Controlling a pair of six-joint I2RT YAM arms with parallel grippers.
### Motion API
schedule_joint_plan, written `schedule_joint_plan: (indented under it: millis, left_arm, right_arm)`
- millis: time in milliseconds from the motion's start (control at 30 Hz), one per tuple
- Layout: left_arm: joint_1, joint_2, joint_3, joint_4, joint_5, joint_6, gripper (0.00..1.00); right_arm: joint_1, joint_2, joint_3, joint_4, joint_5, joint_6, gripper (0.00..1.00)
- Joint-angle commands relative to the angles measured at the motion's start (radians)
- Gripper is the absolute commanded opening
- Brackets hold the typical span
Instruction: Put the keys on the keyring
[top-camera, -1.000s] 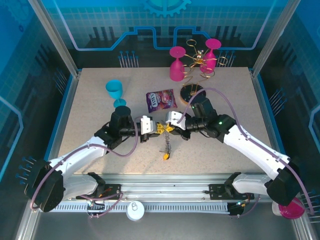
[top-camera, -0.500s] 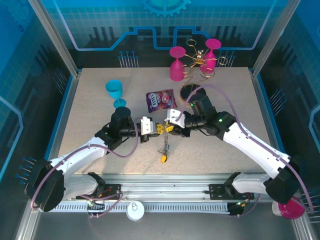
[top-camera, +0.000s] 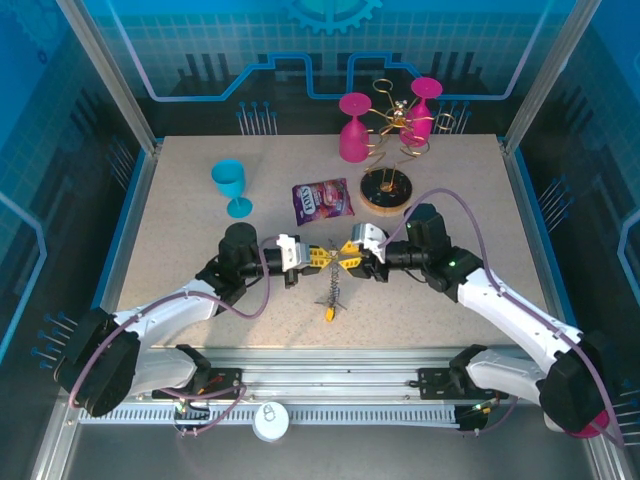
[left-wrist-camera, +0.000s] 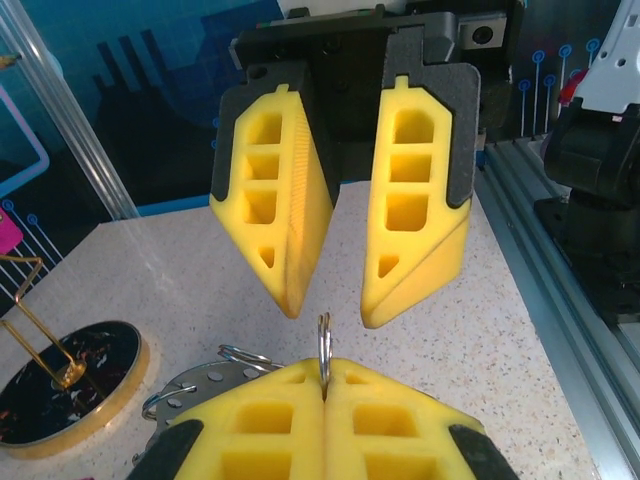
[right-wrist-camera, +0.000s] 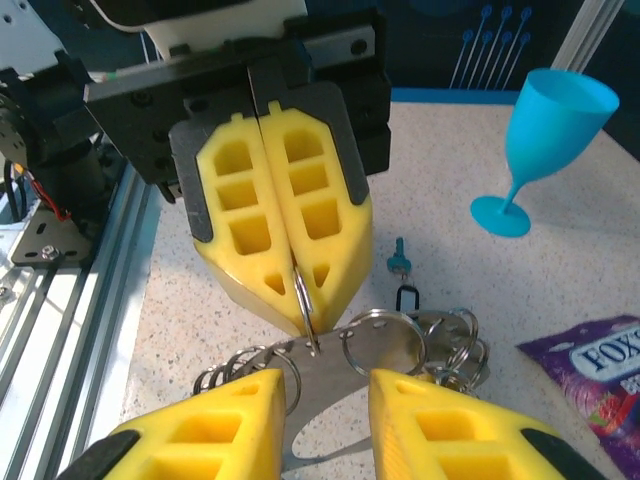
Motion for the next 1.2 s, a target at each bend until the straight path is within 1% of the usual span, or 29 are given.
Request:
schedule_joint_plan:
  millis: [0,200,400,633,700,833,867,933,1000,1033,1167]
  left_arm:
    - [-0.003,-0.003,-0.01,0.078,0.05,-0.015,0.0]
    - [-0.003,-0.001,-0.012,0.09,0.063,-0.026,0.0]
    - [-0.004,0.002,-0.012,0.091,0.062,-0.026,0.0]
    - [-0.004,0.011,-0.009,0.108,0.069,-0.044,0.0]
    - [-0.003,0.01,-0.009,0.11,0.073,-0.047,0.0]
    - [-0.004,0.009,-0.009,0.11,0.077,-0.051,0.0]
    - [-0.004,0.007,-0.009,0.108,0.074,-0.051,0.01]
    - [-0.004,0.003,-0.008,0.096,0.066,-0.04,0.08]
    - [-0.004,-0.008,-0.003,0.052,0.048,-0.006,0.11]
    - [-0.003,-0.016,0.002,0.02,0.037,0.016,0.12]
    - [-0.004,-0.033,0.022,-0.074,0.017,0.076,0.14]
  right_arm:
    - [-0.012,-0.018,-0.007,0.063,-0.056,0.011,0.28]
    - [-0.011,0.011,0.007,0.077,-0.086,0.019,0.26]
    - [-0.009,0.039,0.016,0.093,-0.121,0.021,0.2]
    - [0.002,0.058,0.018,0.117,-0.135,0.017,0.18]
    - [0.011,0.068,0.026,0.114,-0.135,0.01,0.15]
    - [0.022,0.079,0.05,0.092,-0.126,-0.007,0.0]
    - [0.023,0.078,0.056,0.083,-0.118,-0.011,0.0]
    - [0.026,0.072,0.072,0.044,-0.091,-0.028,0.0]
    - [0.03,0.069,0.089,-0.03,-0.058,-0.058,0.0]
    - [0.035,0.07,0.127,-0.078,-0.032,-0.08,0.0]
    - [0.071,0.105,0.229,-0.315,0.086,-0.166,0.0]
